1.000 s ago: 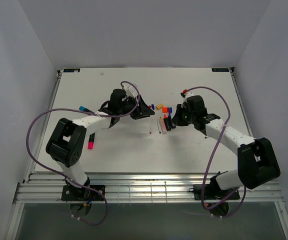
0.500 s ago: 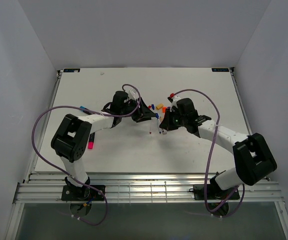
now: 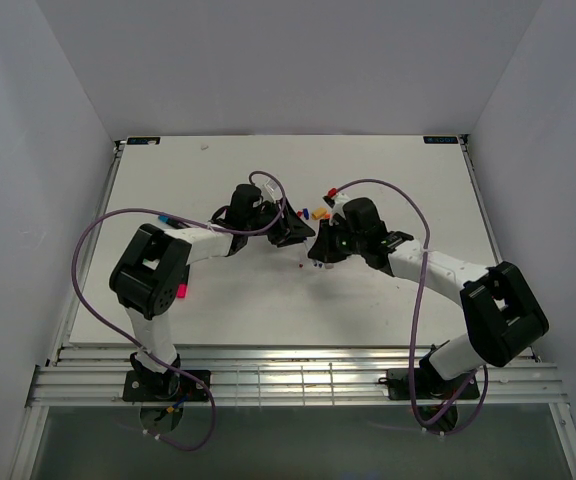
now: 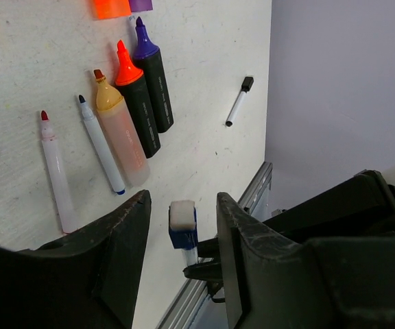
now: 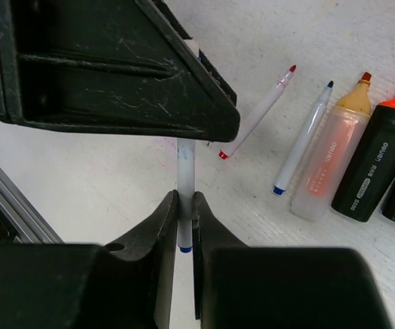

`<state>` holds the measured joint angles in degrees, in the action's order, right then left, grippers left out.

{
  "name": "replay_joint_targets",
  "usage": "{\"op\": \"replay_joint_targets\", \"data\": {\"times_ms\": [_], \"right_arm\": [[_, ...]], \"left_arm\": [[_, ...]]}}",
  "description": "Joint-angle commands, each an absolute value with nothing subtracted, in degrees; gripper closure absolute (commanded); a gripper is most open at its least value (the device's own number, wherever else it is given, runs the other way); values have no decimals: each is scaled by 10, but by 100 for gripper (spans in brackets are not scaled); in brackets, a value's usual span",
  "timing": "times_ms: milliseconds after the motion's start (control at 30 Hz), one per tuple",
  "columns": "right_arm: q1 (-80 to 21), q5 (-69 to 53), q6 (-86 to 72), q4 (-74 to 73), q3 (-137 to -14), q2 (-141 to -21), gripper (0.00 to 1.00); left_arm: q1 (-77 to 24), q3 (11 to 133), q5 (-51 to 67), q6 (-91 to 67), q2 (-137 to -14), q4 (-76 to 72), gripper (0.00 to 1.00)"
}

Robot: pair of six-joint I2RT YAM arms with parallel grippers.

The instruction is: Open the pen caps

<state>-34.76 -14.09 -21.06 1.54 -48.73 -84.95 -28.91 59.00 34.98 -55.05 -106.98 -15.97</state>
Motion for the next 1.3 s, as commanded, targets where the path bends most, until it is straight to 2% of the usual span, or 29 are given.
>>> {"op": "replay_joint_targets", "data": {"times_ms": [0, 200, 400, 467, 500, 533, 633, 733, 800, 867, 967, 1067, 1167, 1200, 1267], "right_arm": [[-355, -144, -214, 39, -512, -858, 92], [-358, -127, -210, 35, -514, -867, 92], [-358, -118, -206, 26, -518, -867, 92], [-357, -118, -202, 23, -521, -869, 86], [-358, -118, -201, 21, -526, -871, 81], [-357, -119, -198, 20, -530, -873, 74], [-358, -127, -194, 12, -550, -889, 64], [-358, -139, -194, 11, -569, -910, 64], [-358, -147, -197, 11, -576, -925, 66], [-358, -151, -199, 11, -581, -937, 73], [-361, -153, -199, 10, -578, -943, 91], [-372, -132, -193, 8, -567, -941, 92], [-403, -46, -171, -22, -573, -940, 92], [-416, 53, -164, -52, -577, -940, 92], [-460, 154, -149, -82, -587, -941, 92]], "left_arm": [[-292, 606, 352, -553, -1061, -177, 48], [-292, 601, 352, -553, -1060, -178, 63], [-292, 599, 352, -551, -1058, -178, 87], [-292, 599, 354, -552, -1059, -179, 98], [-292, 600, 356, -551, -1060, -178, 100], [-292, 600, 357, -552, -1061, -178, 100], [-292, 601, 358, -554, -1060, -179, 100], [-292, 603, 359, -553, -1057, -179, 100], [-292, 603, 359, -554, -1056, -179, 100], [-292, 604, 359, -553, -1053, -180, 100], [-290, 609, 358, -555, -1054, -178, 100], [-283, 630, 363, -557, -1065, -167, 100], [-265, 656, 365, -557, -1083, -141, 100], [-259, 664, 366, -555, -1089, -134, 100], [-241, 685, 365, -548, -1099, -105, 100]]}}
